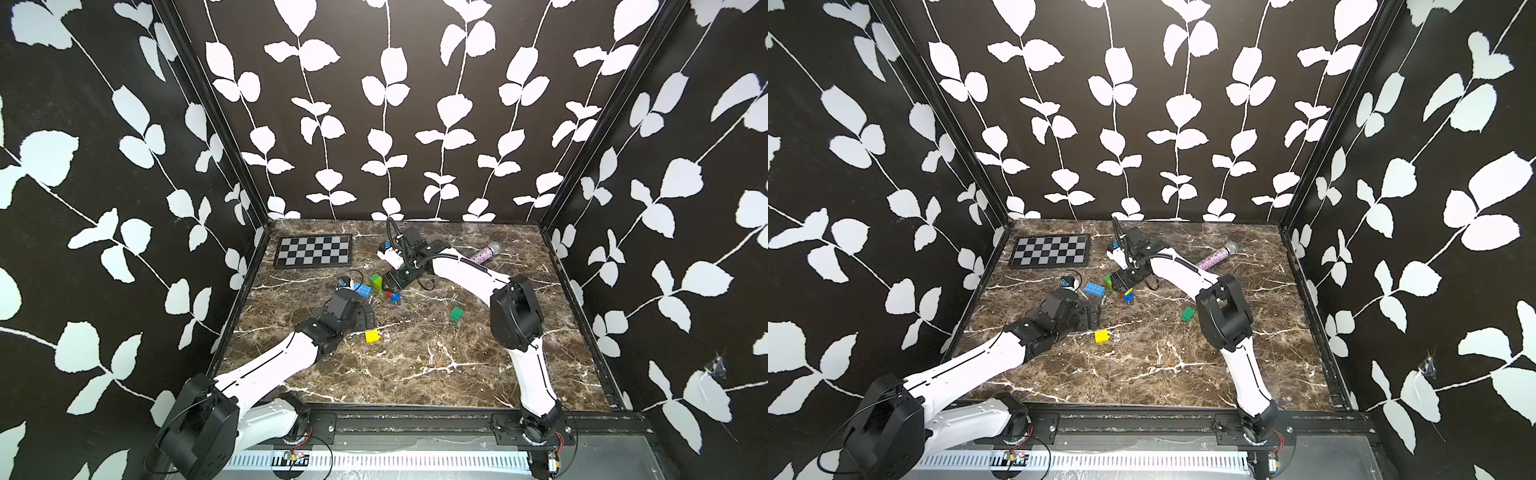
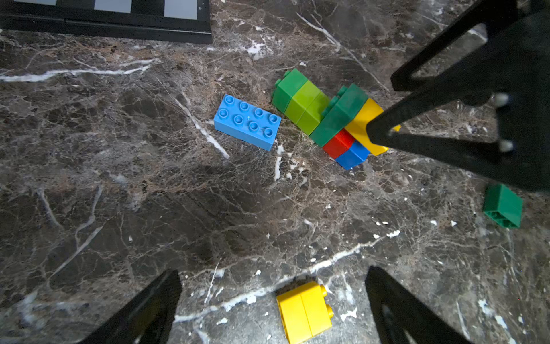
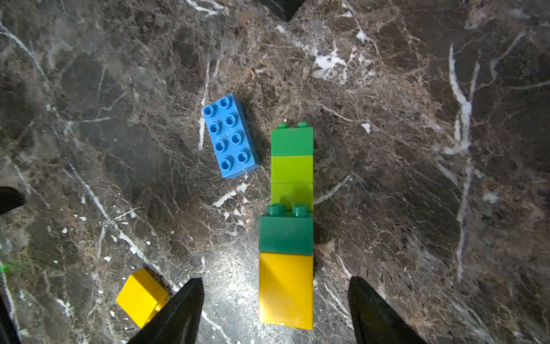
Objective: Assemble the letter h with lego
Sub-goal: Adjust the lego brick at the center of the board.
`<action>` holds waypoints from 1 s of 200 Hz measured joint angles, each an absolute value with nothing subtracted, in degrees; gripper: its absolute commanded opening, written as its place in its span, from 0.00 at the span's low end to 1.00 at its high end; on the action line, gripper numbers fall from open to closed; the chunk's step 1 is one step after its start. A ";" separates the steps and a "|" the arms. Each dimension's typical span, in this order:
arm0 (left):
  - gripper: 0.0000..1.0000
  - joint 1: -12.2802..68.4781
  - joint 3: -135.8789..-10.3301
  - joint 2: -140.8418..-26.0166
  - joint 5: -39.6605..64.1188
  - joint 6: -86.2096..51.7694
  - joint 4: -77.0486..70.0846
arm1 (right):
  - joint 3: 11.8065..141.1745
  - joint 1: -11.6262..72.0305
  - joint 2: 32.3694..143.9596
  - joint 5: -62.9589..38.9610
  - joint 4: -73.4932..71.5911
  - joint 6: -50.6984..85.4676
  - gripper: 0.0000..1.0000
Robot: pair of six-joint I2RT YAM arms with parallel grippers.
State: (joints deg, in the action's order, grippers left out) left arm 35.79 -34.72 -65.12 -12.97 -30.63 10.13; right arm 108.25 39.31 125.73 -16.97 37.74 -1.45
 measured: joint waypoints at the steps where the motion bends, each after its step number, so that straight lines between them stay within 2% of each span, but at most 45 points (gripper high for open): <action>1: 0.99 35.79 -34.72 -65.12 -12.97 -30.65 10.13 | 108.31 39.35 125.78 -16.86 37.78 -1.48 0.80; 45: 0.99 35.77 -34.72 -65.12 -12.95 -30.65 10.15 | 111.07 41.28 129.03 -11.86 38.63 -2.35 0.80; 87: 0.99 35.53 -34.72 -65.12 -12.93 -30.68 10.15 | 113.16 42.30 132.14 -10.48 38.59 -1.45 0.75; 146: 0.99 35.51 -34.72 -65.14 -12.91 -30.83 10.15 | 114.32 42.37 133.91 -9.61 38.46 0.78 0.55; 183: 0.99 35.46 -34.72 -65.19 -12.88 -30.96 10.15 | 114.32 42.33 134.19 -9.78 38.44 2.13 0.47; 200: 0.99 35.46 -34.72 -65.21 -12.86 -31.05 10.15 | 114.15 41.71 134.19 -11.66 37.63 4.47 0.38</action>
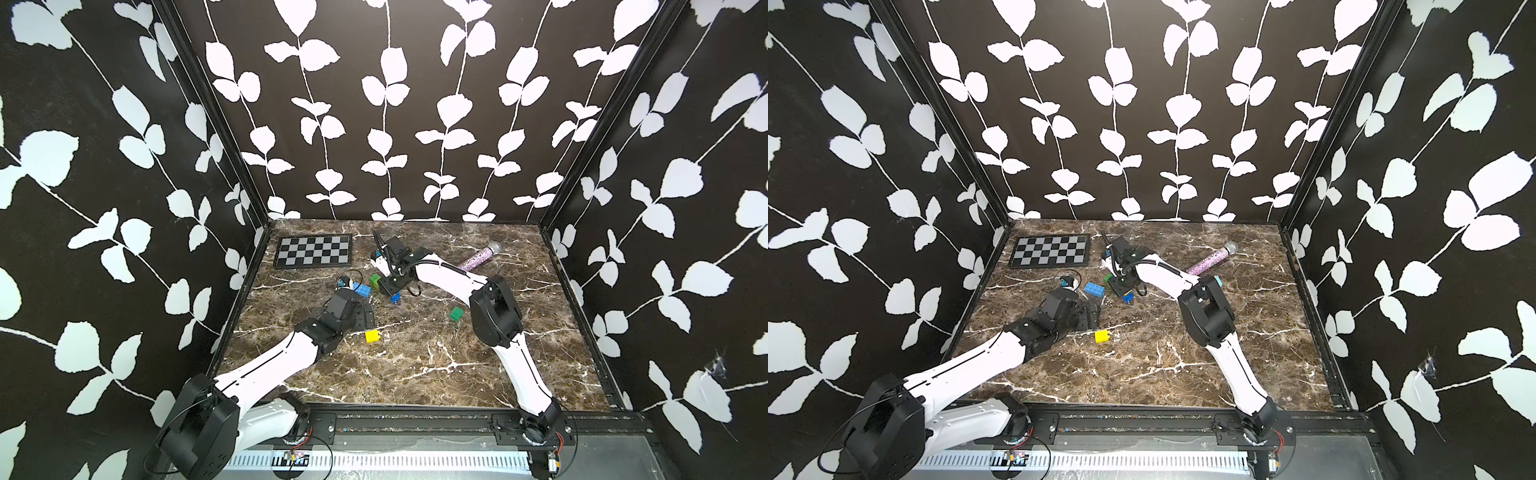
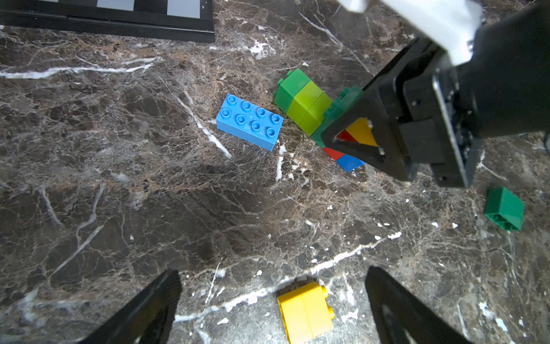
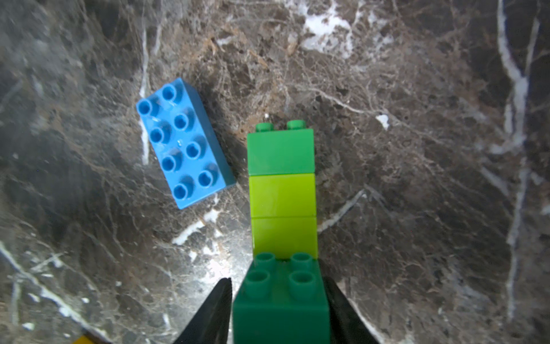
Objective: Assemble the letter h with lego
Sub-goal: Adjust the lego brick at the center of the board.
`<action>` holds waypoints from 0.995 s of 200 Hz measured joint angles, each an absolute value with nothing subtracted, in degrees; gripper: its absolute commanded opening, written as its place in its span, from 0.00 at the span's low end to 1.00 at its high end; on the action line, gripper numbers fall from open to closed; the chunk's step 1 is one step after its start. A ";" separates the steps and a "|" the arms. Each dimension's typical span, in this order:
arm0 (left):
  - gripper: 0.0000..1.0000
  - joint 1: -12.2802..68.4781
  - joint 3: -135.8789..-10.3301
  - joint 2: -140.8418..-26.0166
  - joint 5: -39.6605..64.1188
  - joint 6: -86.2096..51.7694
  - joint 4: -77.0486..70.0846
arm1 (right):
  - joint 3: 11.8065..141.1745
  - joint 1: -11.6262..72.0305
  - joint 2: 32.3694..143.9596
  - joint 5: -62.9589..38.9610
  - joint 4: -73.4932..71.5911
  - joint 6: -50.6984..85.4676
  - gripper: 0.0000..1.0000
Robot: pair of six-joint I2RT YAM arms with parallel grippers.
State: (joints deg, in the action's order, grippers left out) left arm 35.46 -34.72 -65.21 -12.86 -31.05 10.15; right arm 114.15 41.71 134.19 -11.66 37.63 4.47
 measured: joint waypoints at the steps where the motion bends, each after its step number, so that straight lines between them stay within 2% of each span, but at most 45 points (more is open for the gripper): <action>1: 0.99 35.46 -34.72 -65.21 -12.86 -31.05 10.15 | 114.10 41.69 134.19 -11.75 37.52 4.69 0.38; 20: 0.99 35.42 -34.72 -65.21 -12.86 -31.07 10.15 | 111.53 40.18 133.60 -16.16 33.32 9.30 0.32; 45: 0.99 35.40 -34.72 -65.23 -12.80 -31.09 10.17 | 105.71 36.14 131.74 -23.51 26.44 17.41 0.29; 105: 0.99 35.14 -34.72 -65.58 -12.40 -31.11 10.24 | 96.97 28.56 130.87 -35.18 10.59 35.00 0.35; 140: 0.99 35.14 -34.74 -65.58 -12.23 -31.16 10.39 | 93.14 27.29 130.89 -38.37 2.96 43.90 0.49; 164: 0.99 35.07 -34.74 -65.58 -12.01 -31.29 10.39 | 91.09 26.70 130.89 -39.33 -2.31 48.56 0.64; 199: 0.99 34.87 -34.76 -65.58 -11.84 -31.33 10.55 | 88.42 26.06 130.80 -39.20 -7.57 51.00 0.73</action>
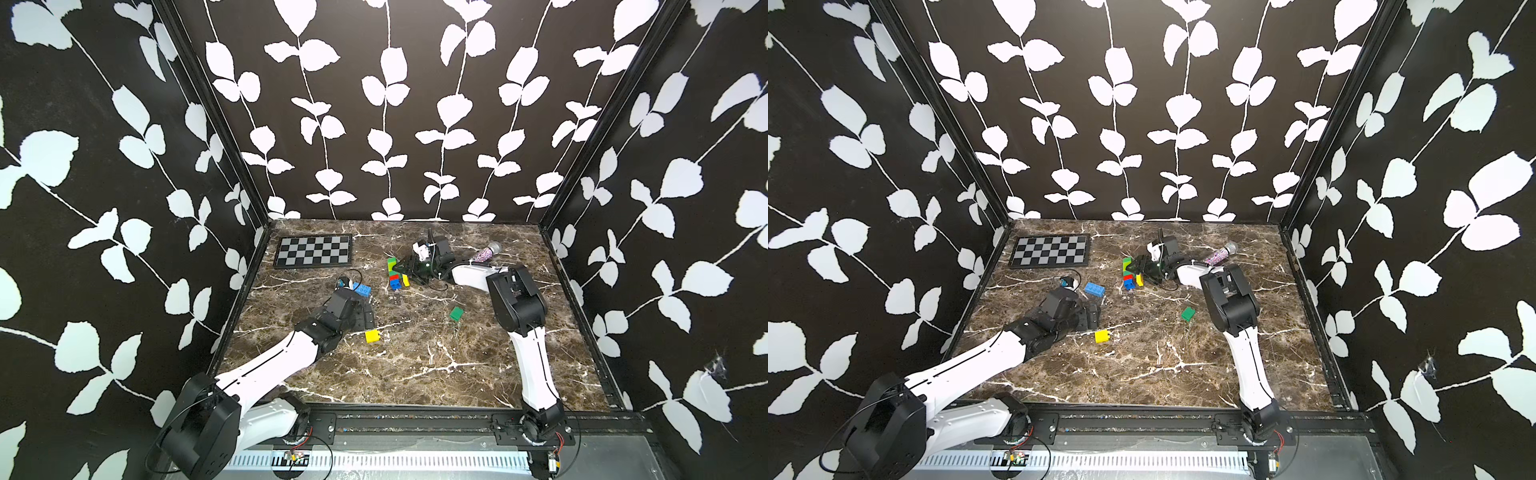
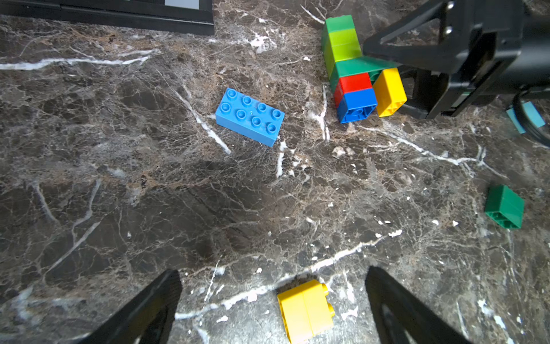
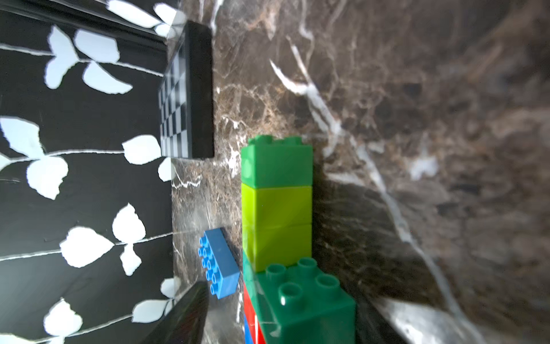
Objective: Assemble the letter h with lego
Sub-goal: Adjust the lego brick at the center of the board.
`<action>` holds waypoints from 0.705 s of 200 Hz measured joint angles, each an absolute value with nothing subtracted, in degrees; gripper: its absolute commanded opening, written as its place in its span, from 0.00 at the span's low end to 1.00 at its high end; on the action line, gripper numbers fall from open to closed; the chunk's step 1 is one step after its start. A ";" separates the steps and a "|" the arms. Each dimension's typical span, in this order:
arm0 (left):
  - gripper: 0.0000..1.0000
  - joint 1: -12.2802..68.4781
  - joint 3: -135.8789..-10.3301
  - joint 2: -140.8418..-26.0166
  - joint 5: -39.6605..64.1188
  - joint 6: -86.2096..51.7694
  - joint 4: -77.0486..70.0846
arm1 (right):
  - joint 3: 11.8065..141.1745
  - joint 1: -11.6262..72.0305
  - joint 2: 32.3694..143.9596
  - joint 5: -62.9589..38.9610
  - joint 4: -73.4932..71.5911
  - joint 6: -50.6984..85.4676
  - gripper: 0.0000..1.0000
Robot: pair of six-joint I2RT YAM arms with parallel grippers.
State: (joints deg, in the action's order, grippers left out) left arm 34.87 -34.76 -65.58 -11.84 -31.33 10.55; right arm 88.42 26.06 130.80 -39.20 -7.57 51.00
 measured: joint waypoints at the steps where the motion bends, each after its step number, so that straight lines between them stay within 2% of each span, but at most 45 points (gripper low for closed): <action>1: 0.99 34.85 -34.76 -65.58 -11.84 -31.33 10.55 | 88.36 26.06 130.76 -39.11 -7.60 51.05 0.73; 15: 0.99 34.81 -34.85 -65.65 -11.94 -31.57 10.94 | 87.70 26.06 130.26 -37.87 -8.23 50.50 0.76; 21: 0.99 34.81 -34.96 -65.76 -12.14 -31.79 11.31 | 87.31 26.06 129.84 -37.01 -8.21 50.04 0.95; 25: 0.99 34.81 -35.14 -65.89 -12.38 -31.99 11.70 | 86.96 26.06 129.45 -36.67 -8.36 49.43 0.99; 100: 0.99 32.32 -36.34 -67.55 -14.50 -35.03 15.29 | 78.65 26.06 120.44 -19.66 -4.29 41.30 0.99; 141: 0.99 31.66 -36.05 -67.18 -14.39 -35.42 14.76 | 67.53 26.04 105.23 -6.00 -1.08 35.59 0.99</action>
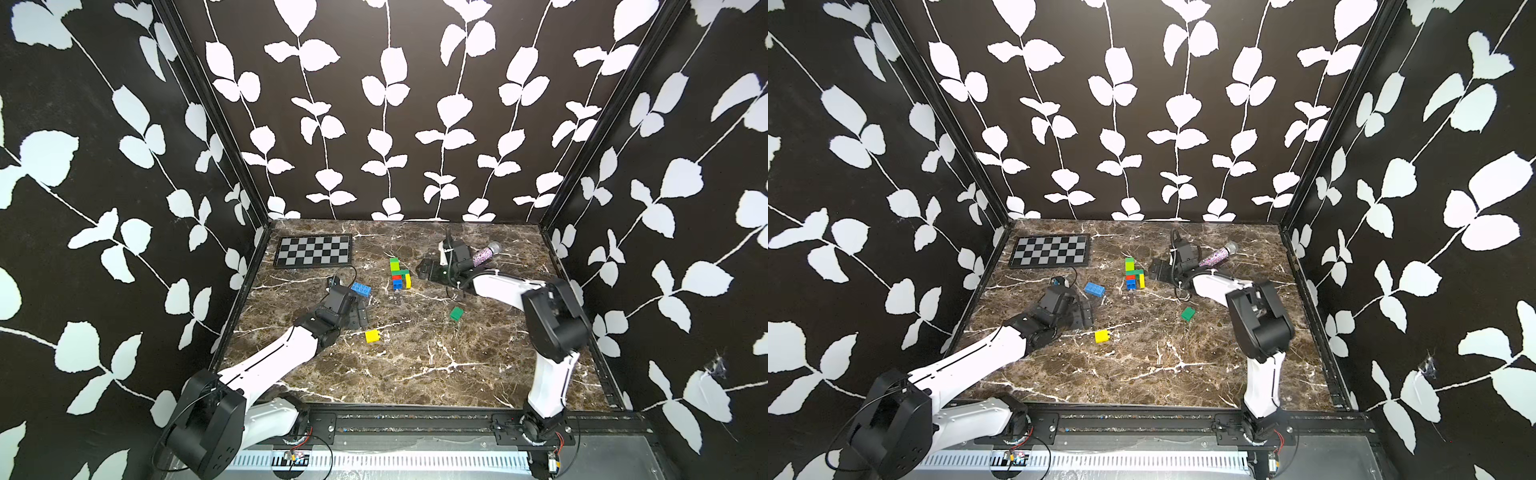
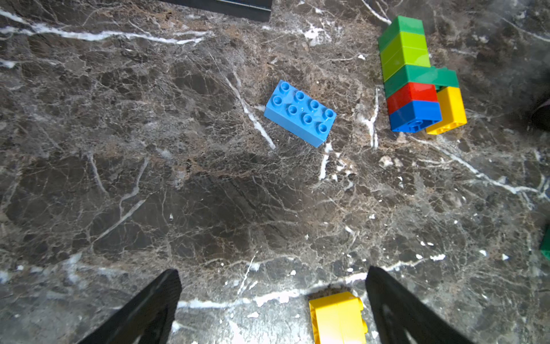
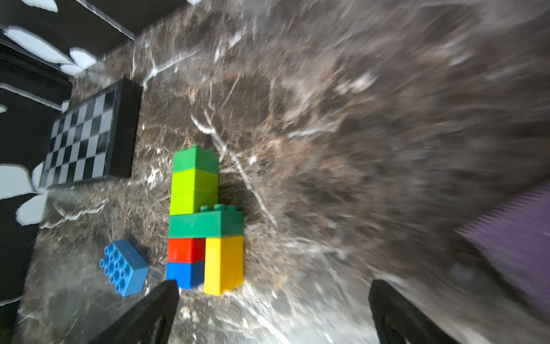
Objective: Assemble the letter h with lego
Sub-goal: Adjust the lego brick at the center of the board.
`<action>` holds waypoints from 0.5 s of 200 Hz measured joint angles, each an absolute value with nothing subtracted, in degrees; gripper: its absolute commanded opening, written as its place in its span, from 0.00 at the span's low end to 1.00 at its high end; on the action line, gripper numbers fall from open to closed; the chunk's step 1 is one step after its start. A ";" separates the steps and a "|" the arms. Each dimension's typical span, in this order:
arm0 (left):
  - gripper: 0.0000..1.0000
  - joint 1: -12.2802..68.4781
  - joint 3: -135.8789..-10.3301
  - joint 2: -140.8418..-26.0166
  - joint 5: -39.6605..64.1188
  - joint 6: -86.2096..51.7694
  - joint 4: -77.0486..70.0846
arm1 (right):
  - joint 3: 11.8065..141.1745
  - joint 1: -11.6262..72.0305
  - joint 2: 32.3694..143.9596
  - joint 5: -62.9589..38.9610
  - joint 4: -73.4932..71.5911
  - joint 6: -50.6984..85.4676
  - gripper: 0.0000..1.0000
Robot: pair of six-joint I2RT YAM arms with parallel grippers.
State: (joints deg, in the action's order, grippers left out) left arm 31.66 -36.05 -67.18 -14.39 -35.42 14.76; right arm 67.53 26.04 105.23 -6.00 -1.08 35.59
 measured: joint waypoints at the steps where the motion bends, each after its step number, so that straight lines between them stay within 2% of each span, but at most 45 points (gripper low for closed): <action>1: 0.99 31.66 -36.01 -67.16 -14.39 -35.42 14.70 | 67.37 26.04 104.88 -5.74 -1.02 35.57 0.99; 31: 0.99 31.33 -35.20 -66.81 -13.82 -35.38 14.17 | 59.51 23.77 91.88 5.10 0.10 32.75 1.00; 53: 0.99 31.29 -34.89 -66.81 -12.71 -35.14 13.02 | 52.16 17.39 84.82 7.73 1.02 32.73 0.99; 82: 0.99 31.29 -34.44 -66.96 -10.76 -34.83 11.55 | 52.49 8.10 88.49 4.58 7.73 31.16 0.91; 100: 0.99 31.29 -34.44 -67.59 -9.13 -34.63 10.63 | 53.41 6.68 91.57 2.57 10.46 29.21 0.90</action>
State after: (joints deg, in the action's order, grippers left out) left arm 31.29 -34.44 -67.59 -9.13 -34.63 10.63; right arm 53.41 6.68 91.57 2.57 10.46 29.21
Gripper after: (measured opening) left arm 0.991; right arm 0.910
